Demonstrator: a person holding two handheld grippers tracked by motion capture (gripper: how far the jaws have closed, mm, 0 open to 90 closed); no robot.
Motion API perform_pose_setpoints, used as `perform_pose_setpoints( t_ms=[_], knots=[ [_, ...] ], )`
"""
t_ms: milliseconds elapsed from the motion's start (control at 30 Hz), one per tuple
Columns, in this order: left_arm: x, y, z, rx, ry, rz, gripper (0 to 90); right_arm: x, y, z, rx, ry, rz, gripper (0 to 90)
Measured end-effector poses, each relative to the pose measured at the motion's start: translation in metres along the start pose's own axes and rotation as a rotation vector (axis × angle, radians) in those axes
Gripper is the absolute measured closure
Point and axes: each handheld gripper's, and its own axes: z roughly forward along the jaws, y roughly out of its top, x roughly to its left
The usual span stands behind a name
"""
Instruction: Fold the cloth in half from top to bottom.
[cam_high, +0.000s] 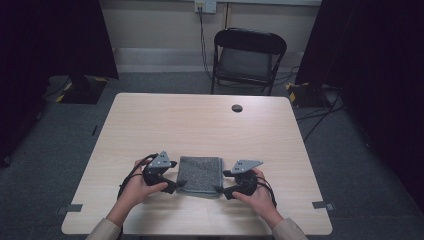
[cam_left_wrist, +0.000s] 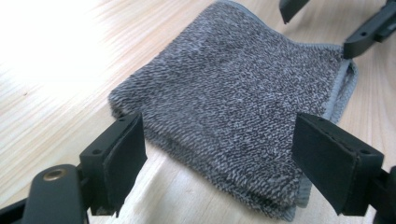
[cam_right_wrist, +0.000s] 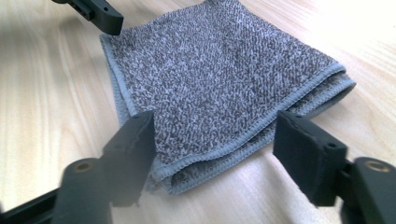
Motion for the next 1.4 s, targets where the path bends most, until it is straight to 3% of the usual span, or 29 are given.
perform_pose_setpoints(
  t_ms=[167, 567, 833, 1400],
  knots=[
    [0.004, -0.004, -0.007, 0.013, 0.009, -0.012, 17.5, -0.003, 0.002, -0.006, -0.013, 0.020, 0.019, 21.0],
    [0.004, -0.012, -0.028, 0.017, 0.026, -0.021, 17.8, -0.005, 0.001, -0.012, 0.007, 0.041, 0.026, 19.5],
    [0.005, -0.019, -0.038, 0.011, 0.040, -0.038, 17.8, -0.010, 0.000, -0.022, -0.006, 0.034, 0.035, 19.6],
    [0.007, -0.033, -0.047, 0.032, 0.034, -0.048, 17.8, -0.024, -0.026, -0.052, 0.014, -0.010, 0.080, 19.5]
  ],
)
